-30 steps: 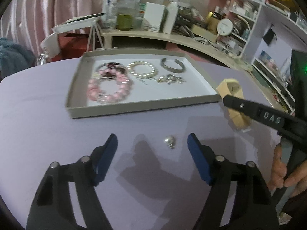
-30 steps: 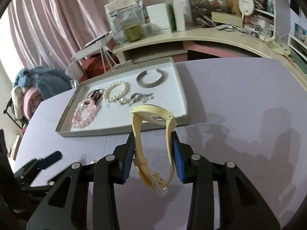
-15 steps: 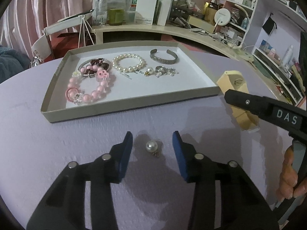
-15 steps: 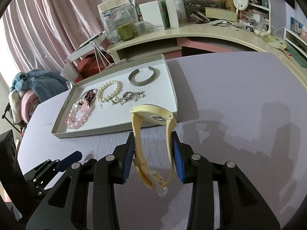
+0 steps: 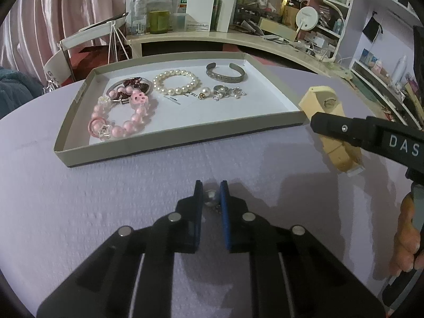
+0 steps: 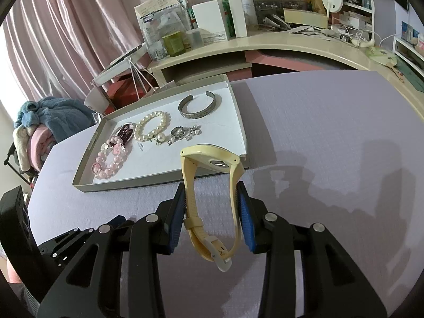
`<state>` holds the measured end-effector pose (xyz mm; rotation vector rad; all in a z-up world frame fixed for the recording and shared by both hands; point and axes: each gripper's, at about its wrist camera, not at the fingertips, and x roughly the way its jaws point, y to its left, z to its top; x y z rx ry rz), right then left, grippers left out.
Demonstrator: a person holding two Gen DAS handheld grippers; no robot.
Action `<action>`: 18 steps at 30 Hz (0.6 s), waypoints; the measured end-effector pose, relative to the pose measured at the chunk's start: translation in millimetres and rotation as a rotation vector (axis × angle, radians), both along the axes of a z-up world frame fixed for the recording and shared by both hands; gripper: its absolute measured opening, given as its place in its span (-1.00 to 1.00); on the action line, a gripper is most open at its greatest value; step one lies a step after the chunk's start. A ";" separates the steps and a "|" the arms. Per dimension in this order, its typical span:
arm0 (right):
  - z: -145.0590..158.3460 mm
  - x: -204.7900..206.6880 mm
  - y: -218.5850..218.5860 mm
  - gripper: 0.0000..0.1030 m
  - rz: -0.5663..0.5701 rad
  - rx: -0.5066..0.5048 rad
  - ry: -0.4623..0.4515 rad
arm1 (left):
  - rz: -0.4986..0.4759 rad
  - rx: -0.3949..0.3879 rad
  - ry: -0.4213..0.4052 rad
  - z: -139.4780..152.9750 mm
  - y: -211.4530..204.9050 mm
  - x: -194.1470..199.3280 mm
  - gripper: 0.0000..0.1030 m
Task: Organize jewelry
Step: 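Carry the watch into the tray and open the right tool while the left tool carries the earring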
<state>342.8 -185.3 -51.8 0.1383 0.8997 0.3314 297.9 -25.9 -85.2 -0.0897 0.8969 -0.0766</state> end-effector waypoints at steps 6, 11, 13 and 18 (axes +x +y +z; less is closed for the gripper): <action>6.0 -0.9 0.5 -0.24 0.009 0.012 -0.014 | 0.027 -0.012 0.001 4.0 14.9 -5.6 -0.75; 10.4 -1.4 2.4 -0.24 0.025 0.027 -0.023 | 0.117 -0.010 -0.039 22.2 51.2 -17.3 -0.75; 11.4 -2.0 5.8 -0.24 0.041 0.034 -0.025 | 0.166 -0.005 -0.061 33.1 69.8 -23.0 -0.75; 12.4 -4.4 15.8 -0.24 0.082 0.041 -0.028 | 0.254 -0.011 -0.109 57.6 105.5 -35.0 -0.75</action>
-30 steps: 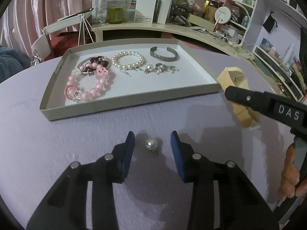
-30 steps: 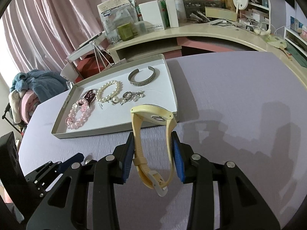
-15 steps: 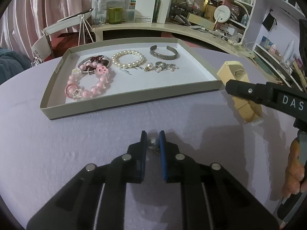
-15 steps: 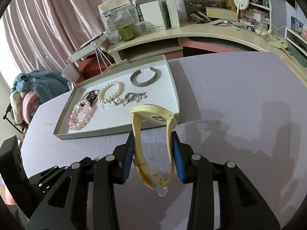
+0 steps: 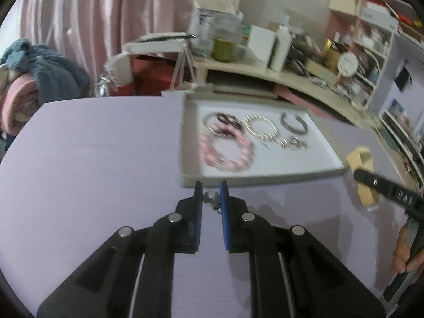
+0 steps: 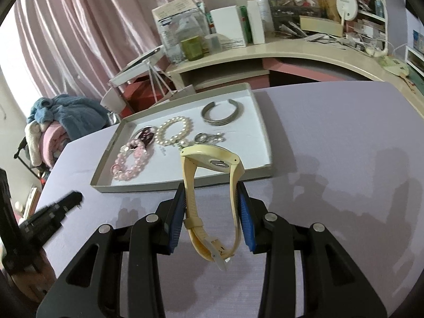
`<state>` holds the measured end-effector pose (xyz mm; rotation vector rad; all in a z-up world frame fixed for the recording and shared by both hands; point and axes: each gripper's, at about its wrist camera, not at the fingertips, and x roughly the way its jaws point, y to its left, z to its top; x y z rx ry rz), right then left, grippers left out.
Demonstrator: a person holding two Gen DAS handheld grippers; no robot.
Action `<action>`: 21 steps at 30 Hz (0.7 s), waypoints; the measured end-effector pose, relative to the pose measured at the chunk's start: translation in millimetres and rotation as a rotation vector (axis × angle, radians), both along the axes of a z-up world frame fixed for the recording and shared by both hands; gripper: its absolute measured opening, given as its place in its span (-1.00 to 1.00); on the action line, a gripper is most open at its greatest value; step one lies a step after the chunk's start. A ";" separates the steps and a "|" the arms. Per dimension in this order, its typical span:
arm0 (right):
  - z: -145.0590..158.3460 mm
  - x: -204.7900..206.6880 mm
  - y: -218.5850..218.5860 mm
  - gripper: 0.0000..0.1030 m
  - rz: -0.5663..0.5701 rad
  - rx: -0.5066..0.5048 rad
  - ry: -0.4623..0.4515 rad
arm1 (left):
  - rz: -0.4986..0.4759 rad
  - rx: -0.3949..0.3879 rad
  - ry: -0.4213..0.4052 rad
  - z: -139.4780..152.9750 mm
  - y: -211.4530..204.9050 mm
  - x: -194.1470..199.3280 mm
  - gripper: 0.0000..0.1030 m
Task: Organize jewelry
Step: 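Carry the watch into the tray and open the right tool while the left tool carries the earring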
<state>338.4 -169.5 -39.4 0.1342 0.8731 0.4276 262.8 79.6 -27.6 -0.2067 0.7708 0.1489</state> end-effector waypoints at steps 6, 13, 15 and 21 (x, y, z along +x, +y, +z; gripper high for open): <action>1.5 -2.8 6.3 -0.24 0.028 -0.003 -0.005 | 0.034 -0.015 -0.039 16.5 14.4 -5.7 -0.75; 1.1 -3.4 5.3 -0.24 0.021 -0.003 -0.003 | 0.016 -0.021 -0.058 22.4 11.9 -3.9 -0.75; 0.8 -3.3 4.8 -0.24 0.018 -0.002 -0.002 | 0.010 -0.023 -0.061 22.9 10.7 -3.0 -0.75; 0.6 -3.3 4.8 -0.24 0.021 -0.002 -0.001 | 0.003 -0.033 -0.058 21.2 8.6 -2.5 -0.75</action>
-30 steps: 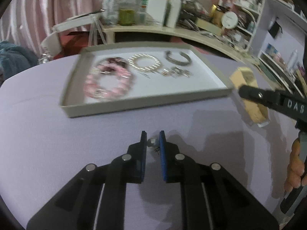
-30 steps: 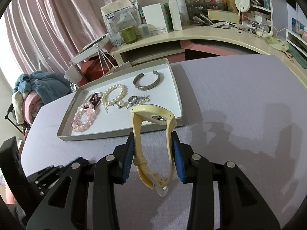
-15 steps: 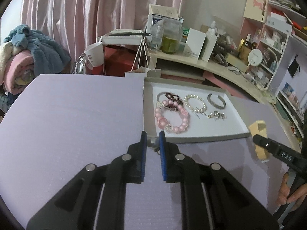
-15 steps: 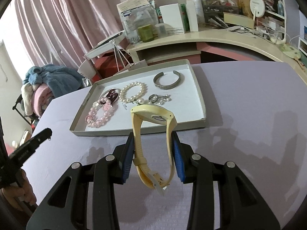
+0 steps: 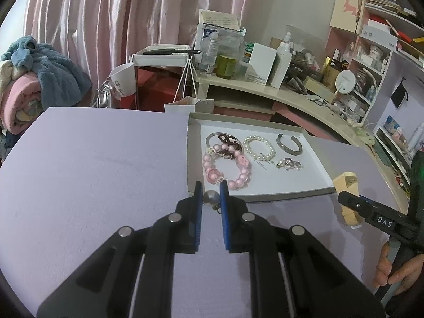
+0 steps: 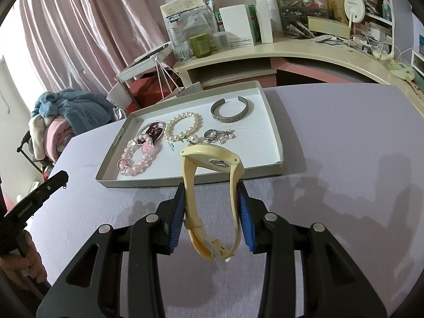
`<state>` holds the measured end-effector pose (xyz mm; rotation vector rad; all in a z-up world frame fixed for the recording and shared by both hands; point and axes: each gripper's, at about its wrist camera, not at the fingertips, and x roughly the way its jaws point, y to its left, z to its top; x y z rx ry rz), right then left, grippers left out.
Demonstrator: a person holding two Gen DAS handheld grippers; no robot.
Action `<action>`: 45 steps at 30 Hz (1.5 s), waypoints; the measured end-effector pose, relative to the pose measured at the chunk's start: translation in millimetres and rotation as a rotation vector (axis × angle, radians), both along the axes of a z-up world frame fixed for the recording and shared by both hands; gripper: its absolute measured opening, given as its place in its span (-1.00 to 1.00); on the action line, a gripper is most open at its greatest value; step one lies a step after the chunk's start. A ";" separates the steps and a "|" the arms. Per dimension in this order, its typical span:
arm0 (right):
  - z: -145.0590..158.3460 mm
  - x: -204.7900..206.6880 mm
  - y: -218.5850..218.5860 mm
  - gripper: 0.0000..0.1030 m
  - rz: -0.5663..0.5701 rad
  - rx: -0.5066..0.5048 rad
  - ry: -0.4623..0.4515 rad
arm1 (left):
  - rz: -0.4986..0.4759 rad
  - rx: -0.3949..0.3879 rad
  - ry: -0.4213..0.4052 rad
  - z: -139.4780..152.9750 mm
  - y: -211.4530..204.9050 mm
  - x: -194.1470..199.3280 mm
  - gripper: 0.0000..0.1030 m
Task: Organize jewelry
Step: 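Carry the watch into the tray and open the right tool while the left tool carries the earring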
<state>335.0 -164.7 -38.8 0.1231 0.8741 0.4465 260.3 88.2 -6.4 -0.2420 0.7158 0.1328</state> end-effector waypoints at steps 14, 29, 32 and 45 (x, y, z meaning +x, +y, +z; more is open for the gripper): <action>27.6 55.9 34.2 -0.24 0.019 -0.060 -0.112 | -0.015 -0.012 -0.008 -0.2 -4.7 0.1 -0.75; -21.6 104.3 50.3 -0.24 -0.001 -0.133 0.016 | 0.010 -0.032 -0.004 -0.9 7.6 4.9 -0.75; -21.5 107.0 49.7 -0.24 -0.002 -0.131 0.015 | 0.005 -0.032 -0.003 -1.0 6.1 6.0 -0.75; -16.0 104.0 44.5 0.20 -0.014 -0.121 -0.001 | -0.006 -0.037 -0.005 0.2 2.8 8.9 -0.75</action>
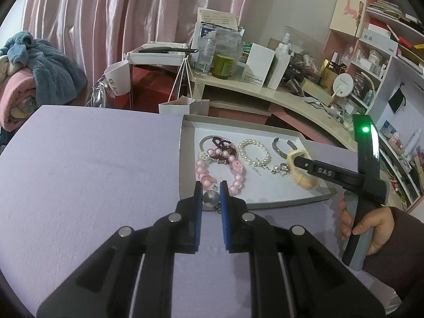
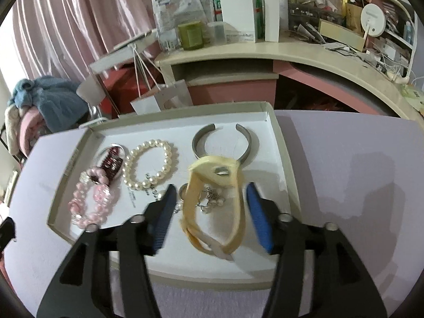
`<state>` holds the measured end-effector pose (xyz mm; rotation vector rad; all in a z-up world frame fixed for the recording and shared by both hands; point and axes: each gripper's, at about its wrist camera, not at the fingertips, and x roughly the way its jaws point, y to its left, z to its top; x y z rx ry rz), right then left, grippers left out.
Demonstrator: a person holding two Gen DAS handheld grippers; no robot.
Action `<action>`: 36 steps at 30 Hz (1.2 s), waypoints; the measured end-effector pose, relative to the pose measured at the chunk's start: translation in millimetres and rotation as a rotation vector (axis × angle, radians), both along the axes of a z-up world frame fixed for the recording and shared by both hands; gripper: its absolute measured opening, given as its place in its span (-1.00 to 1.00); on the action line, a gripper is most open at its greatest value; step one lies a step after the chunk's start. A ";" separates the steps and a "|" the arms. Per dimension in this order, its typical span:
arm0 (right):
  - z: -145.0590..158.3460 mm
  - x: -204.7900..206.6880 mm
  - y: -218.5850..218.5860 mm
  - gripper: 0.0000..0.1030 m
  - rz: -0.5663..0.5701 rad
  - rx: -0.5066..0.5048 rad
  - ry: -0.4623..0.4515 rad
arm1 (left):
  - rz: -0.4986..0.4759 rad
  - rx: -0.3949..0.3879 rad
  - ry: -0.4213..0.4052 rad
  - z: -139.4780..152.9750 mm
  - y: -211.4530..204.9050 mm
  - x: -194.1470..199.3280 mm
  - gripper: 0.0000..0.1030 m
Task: Organize jewelry
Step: 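Carry the watch into the tray and open the right tool while the left tool carries the earring, then lower the pearl earring into the tray and open the left tool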
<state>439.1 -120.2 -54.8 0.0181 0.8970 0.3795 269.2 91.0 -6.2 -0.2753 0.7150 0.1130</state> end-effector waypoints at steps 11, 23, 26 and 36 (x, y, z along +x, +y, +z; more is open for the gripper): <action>14.2 -14.8 -32.0 0.22 -0.084 0.068 -0.018 | -0.041 -0.021 -0.006 4.6 -8.2 14.5 -0.75; 19.4 -40.3 -38.9 0.26 -0.086 0.018 -0.094 | -0.189 -0.081 -0.012 4.0 -42.2 92.1 -0.75; 15.1 -43.0 -43.8 0.26 -0.093 0.012 -0.087 | -0.220 -0.079 0.005 -3.8 -55.7 109.5 -0.75; 0.8 -43.3 -52.1 0.28 -0.115 0.013 -0.044 | -0.234 -0.069 0.045 -22.6 -65.9 132.0 -0.75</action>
